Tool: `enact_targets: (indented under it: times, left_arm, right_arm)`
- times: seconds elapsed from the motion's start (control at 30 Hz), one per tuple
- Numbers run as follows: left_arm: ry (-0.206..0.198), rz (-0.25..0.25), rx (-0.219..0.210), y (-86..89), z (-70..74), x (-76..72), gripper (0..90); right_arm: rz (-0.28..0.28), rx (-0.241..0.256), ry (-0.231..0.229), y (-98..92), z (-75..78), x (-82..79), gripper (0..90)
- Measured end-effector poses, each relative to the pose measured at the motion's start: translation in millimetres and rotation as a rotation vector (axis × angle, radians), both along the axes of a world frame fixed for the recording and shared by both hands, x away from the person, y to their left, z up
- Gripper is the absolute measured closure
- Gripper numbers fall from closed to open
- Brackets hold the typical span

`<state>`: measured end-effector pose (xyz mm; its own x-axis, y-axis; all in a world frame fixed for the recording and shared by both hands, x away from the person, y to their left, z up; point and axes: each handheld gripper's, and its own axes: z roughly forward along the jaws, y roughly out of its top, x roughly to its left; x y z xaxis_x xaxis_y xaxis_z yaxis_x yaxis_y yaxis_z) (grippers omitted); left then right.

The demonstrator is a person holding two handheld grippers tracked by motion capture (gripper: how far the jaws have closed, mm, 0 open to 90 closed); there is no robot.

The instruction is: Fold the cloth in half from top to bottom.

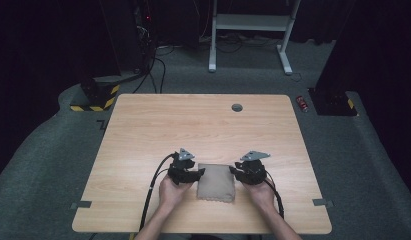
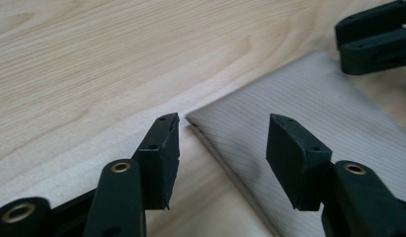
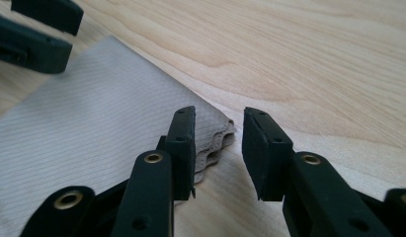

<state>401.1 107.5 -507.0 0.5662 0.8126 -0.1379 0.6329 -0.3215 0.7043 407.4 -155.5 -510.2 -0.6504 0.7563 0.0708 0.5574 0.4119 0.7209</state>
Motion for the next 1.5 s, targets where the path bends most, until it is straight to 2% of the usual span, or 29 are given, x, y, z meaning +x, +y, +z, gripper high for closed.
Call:
enact_targets:
  times: [0.07, 0.17, 0.23, 0.3, 0.33, 0.37, 0.47, 0.57, 0.7, 0.87, 0.97, 1.13, 1.2, 1.3, 1.33, 1.47, 1.5]
  left_arm:
    - [0.005, 0.0, 0.022, -2.3, -0.8, 4.3, 45.4]
    - [0.016, 0.005, 0.031, -4.1, -4.4, 8.9, 45.0]
    - [0.006, 0.005, 0.048, -4.4, -6.7, 10.0, 44.6]
    - [-0.002, -0.001, 0.065, -4.8, -6.4, 10.6, 45.4]
    - [-0.008, -0.006, 0.074, -5.8, -6.6, 10.2, 47.8]
    - [-0.02, -0.016, 0.093, -6.4, -6.5, 10.0, 47.8]
    - [-0.005, -0.063, 0.12, -10.5, -3.4, 12.6, 56.2]
    - [0.016, -0.103, 0.107, -10.6, -2.2, 16.6, 64.8]
    - [0.049, -0.124, 0.084, -9.0, -1.2, 20.7, 76.2]
    - [0.062, -0.125, 0.053, -6.3, -1.6, 23.0, 87.4]
    - [0.065, -0.13, 0.049, -4.2, -1.1, 25.5, 88.3]
    - [0.046, -0.112, 0.031, -0.8, 2.2, 30.0, 88.6]
    - [0.047, -0.102, 0.024, 1.1, 2.2, 33.7, 88.6]
    - [0.026, -0.093, 0.043, 1.5, 6.1, 40.6, 88.6]
    - [0.01, -0.086, 0.035, 2.8, 7.9, 42.8, 88.5]
    - [0.017, -0.072, 0.025, 6.1, 10.5, 52.0, 88.4]
    - [0.005, -0.066, 0.02, 7.8, 11.2, 55.2, 88.4]
  right_arm:
    - [-0.002, 0.0, 0.006, 2.0, -2.0, 2.5, 63.9]
    - [0.001, -0.019, 0.008, 4.8, -2.2, 6.2, 64.2]
    - [0.001, -0.025, 0.021, 6.0, -2.7, 8.7, 66.5]
    - [0.012, -0.04, 0.036, 7.9, -4.4, 10.0, 70.2]
    - [0.03, -0.044, 0.039, 8.9, -4.1, 11.0, 75.1]
    - [0.03, -0.044, 0.039, 8.9, -4.1, 11.0, 75.1]
    - [0.056, -0.047, 0.054, 10.5, -2.8, 12.9, 84.2]
    - [0.087, -0.08, 0.03, 13.0, -1.4, 14.2, 87.7]
    - [0.087, -0.069, 0.034, 12.1, -1.6, 14.4, 88.6]
    - [0.088, -0.066, 0.024, 11.7, 1.5, 15.0, 88.8]
    - [0.082, -0.059, 0.021, 11.1, 4.0, 16.1, 88.9]
    - [0.08, -0.061, 0.005, 13.0, 8.0, 20.7, 89.1]
    - [0.075, -0.053, 0.003, 13.3, 9.1, 23.7, 89.1]
    - [0.066, -0.048, -0.003, 15.8, 10.7, 28.4, 89.1]
    - [0.063, -0.048, -0.01, 17.1, 11.9, 31.1, 89.1]
    - [0.042, -0.032, -0.017, 20.1, 16.3, 39.5, 89.0]
    - [0.037, -0.034, -0.017, 21.1, 16.6, 40.8, 89.0]
